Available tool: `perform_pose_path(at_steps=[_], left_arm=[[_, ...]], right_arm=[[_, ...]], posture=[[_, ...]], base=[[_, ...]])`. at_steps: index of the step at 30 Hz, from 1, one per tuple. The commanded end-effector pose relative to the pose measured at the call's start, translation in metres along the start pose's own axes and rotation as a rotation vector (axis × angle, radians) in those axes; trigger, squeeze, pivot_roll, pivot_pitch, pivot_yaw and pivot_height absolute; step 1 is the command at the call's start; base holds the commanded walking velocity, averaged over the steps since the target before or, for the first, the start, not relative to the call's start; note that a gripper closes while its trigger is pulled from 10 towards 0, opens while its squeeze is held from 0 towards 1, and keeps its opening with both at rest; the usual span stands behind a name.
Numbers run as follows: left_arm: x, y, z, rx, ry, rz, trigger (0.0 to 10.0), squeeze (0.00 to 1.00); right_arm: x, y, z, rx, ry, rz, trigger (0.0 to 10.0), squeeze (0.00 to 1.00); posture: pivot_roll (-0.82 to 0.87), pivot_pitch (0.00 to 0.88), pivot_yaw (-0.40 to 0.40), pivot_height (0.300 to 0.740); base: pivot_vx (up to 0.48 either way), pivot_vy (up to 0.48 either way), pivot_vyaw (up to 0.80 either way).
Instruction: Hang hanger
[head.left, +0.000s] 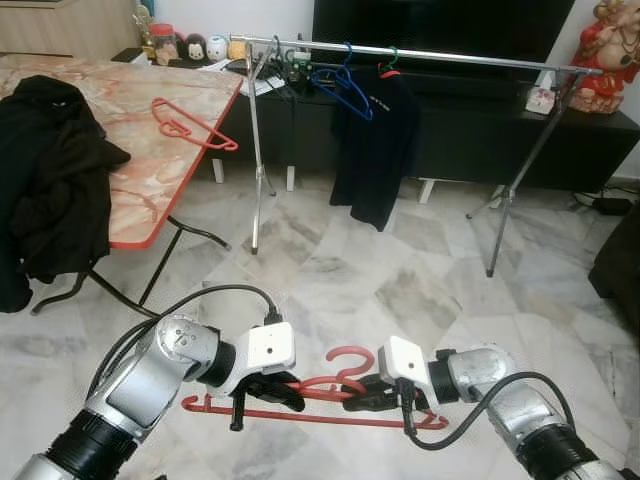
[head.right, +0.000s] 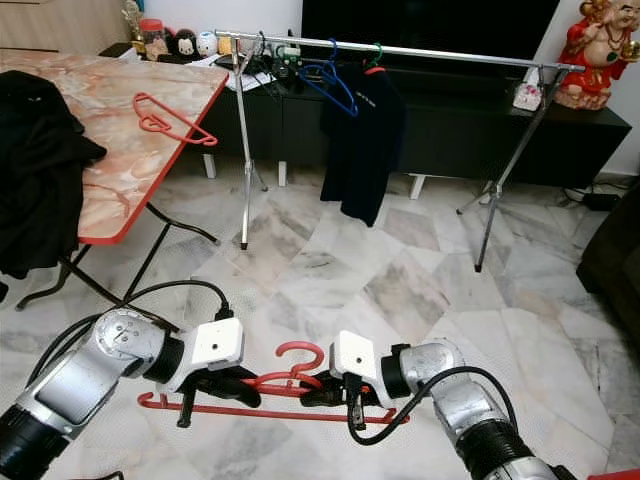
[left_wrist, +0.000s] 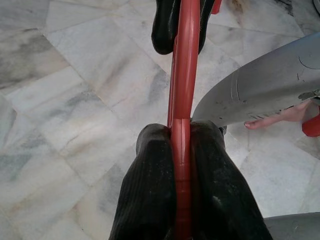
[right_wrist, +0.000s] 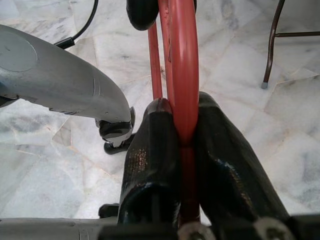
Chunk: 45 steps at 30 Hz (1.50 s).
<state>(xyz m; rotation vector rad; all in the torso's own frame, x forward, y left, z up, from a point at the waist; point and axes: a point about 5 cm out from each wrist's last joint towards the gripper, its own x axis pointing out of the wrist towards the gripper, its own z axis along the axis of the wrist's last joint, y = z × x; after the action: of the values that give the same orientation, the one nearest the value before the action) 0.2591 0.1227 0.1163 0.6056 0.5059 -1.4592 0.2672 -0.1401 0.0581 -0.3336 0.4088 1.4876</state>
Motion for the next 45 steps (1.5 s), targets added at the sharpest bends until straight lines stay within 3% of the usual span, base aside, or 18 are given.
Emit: perform_pose_path(at_steps=[1, 18, 19, 22, 23, 37, 41, 45], left_arm=[[-0.002, 0.002, 0.009, 0.041, -0.011, 0.004, 10.0, 0.0], [-0.002, 0.004, 0.015, 0.053, -0.07, 0.027, 10.0, 0.0], [-0.002, 0.004, 0.016, 0.054, -0.074, 0.022, 10.0, 0.18], [-0.003, 0.004, 0.016, 0.055, -0.079, 0.019, 10.0, 0.25], [-0.004, 0.004, 0.016, 0.059, -0.084, 0.018, 10.0, 1.0], [-0.008, 0.0, 0.013, 0.06, -0.089, -0.019, 10.0, 1.0], [-0.013, 0.002, 0.01, 0.061, -0.077, 0.007, 10.0, 1.0], [-0.019, 0.008, 0.001, 0.022, -0.074, 0.1, 10.0, 1.0]], right_arm=[[-0.003, 0.0, -0.002, 0.012, 0.001, -0.013, 0.0, 0.0], [0.0, 0.002, -0.003, 0.019, -0.008, -0.005, 0.0, 0.0], [0.0, 0.002, -0.003, 0.02, -0.007, -0.005, 0.0, 0.0], [0.0, 0.002, -0.004, 0.02, -0.006, -0.006, 0.0, 0.0], [0.0, 0.002, -0.004, 0.022, -0.004, -0.006, 0.0, 0.0], [0.001, 0.01, -0.03, 0.055, 0.098, -0.026, 0.0, 0.0], [-0.002, 0.009, -0.043, 0.095, 0.13, -0.104, 0.0, 0.0], [-0.008, 0.006, -0.061, 0.18, 0.161, -0.289, 0.0, 0.0]], posture=[[-0.01, 0.0, -0.093, 0.74], [-0.01, 0.0, -0.095, 0.74], [-0.01, 0.0, -0.095, 0.74], [-0.01, 0.0, -0.095, 0.74], [-0.01, 0.0, -0.095, 0.74], [-0.01, 0.0, -0.094, 0.74], [-0.01, 0.0, -0.094, 0.74], [-0.01, 0.0, -0.094, 0.74]], base=[[0.0, 0.0, 0.0], [0.0, 0.0, 0.0], [0.0, 0.0, 0.0], [0.0, 0.0, 0.0], [0.0, 0.0, 0.0], [0.0, 0.0, 0.0], [0.0, 0.0, 0.0], [0.0, 0.0, 0.0]])
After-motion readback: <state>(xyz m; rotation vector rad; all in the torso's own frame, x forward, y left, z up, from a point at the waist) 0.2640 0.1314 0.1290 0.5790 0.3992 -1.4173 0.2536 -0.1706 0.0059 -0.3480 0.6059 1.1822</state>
